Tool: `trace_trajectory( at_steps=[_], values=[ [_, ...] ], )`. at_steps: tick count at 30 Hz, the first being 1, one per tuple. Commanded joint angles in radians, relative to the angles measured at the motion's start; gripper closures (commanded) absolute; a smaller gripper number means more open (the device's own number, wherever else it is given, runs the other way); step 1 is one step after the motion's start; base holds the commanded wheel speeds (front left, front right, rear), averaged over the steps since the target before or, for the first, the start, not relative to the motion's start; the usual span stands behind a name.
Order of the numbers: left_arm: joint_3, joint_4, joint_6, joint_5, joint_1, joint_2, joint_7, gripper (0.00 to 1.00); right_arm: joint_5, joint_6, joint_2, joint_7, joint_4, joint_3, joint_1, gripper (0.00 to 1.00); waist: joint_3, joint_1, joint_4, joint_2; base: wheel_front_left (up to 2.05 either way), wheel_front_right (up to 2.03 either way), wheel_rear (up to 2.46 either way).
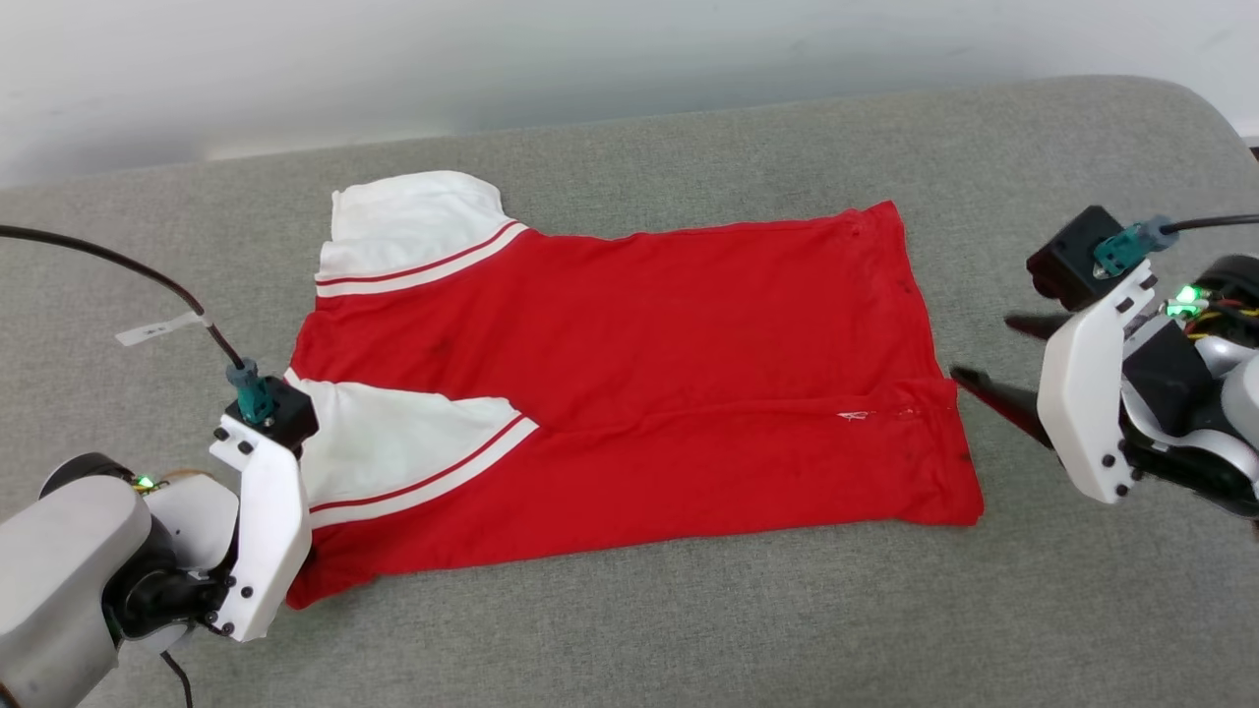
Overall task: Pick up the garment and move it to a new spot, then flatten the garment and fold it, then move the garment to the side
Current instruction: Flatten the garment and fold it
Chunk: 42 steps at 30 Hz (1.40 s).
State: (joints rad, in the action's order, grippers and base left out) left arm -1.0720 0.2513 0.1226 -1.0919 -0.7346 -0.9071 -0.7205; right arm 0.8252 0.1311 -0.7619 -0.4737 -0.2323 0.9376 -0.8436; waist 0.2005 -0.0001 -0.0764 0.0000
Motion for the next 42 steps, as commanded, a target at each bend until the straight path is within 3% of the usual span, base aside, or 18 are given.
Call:
trace_trajectory(
  at_steps=[1, 5, 8, 17, 22, 23, 24, 25, 33, 42],
  values=[
    [0.000, -0.012, 0.001, 0.005, -0.007, -0.007, 0.004, 1.00, 0.036, -0.001, -0.014, -0.051, -0.003, 0.015, -0.014, 0.00, -0.003, 0.0001, 0.004, 0.0000, 0.00, 0.00, 0.00],
    [0.000, -0.068, 0.000, 0.017, -0.014, -0.021, 0.009, 1.00, 0.133, -0.001, -0.044, -0.222, -0.015, 0.068, -0.042, 0.00, 0.005, 0.0001, 0.020, 0.0000, 0.00, 0.00, 0.00],
    [0.000, -0.104, -0.008, 0.027, -0.021, -0.020, 0.010, 1.00, 0.177, -0.001, -0.040, -0.282, -0.046, 0.089, -0.043, 0.00, 0.019, 0.0001, 0.034, 0.0000, 0.00, 0.00, 0.00],
    [0.002, -0.162, -0.030, 0.048, -0.040, -0.011, 0.008, 1.00, 0.242, -0.001, 0.094, -0.253, -0.218, 0.095, 0.012, 0.00, 0.085, 0.0001, 0.067, 0.0000, 0.00, 0.00, 0.00],
    [0.001, -0.164, -0.036, 0.048, -0.039, -0.012, 0.012, 1.00, 0.241, 0.000, 0.162, -0.239, -0.280, 0.162, 0.083, 0.00, 0.099, 0.0001, 0.071, 0.0000, 0.00, 0.00, 0.00],
    [0.001, -0.163, -0.036, 0.046, -0.035, -0.012, 0.013, 1.00, 0.243, 0.000, 0.167, -0.232, -0.284, 0.170, 0.087, 0.03, 0.098, 0.0001, 0.070, 0.0000, 0.00, 0.00, 0.00],
    [0.001, -0.160, -0.036, 0.043, -0.028, -0.012, 0.017, 1.00, 0.245, 0.000, 0.170, -0.217, -0.283, 0.172, 0.086, 0.94, 0.094, 0.0001, 0.068, 0.0000, 0.00, 0.00, 0.00],
    [0.001, -0.158, -0.038, 0.040, -0.021, -0.013, 0.021, 1.00, 0.248, 0.000, 0.168, -0.203, -0.281, 0.171, 0.081, 1.00, 0.089, 0.0001, 0.065, 0.0000, 0.00, 0.00, 0.00],
    [0.000, -0.161, -0.043, 0.007, 0.031, -0.031, 0.045, 1.00, 0.262, -0.001, 0.051, -0.120, -0.193, 0.168, 0.027, 1.00, 0.008, 0.0001, 0.055, 0.0000, 0.00, 0.00, 0.00],
    [-0.012, -0.253, -0.065, -0.028, 0.107, -0.086, 0.055, 1.00, 0.309, -0.001, -0.103, -0.123, -0.024, 0.202, 0.065, 1.00, -0.061, 0.0001, 0.058, 0.0000, 0.00, 0.00, 0.00]
  ],
)
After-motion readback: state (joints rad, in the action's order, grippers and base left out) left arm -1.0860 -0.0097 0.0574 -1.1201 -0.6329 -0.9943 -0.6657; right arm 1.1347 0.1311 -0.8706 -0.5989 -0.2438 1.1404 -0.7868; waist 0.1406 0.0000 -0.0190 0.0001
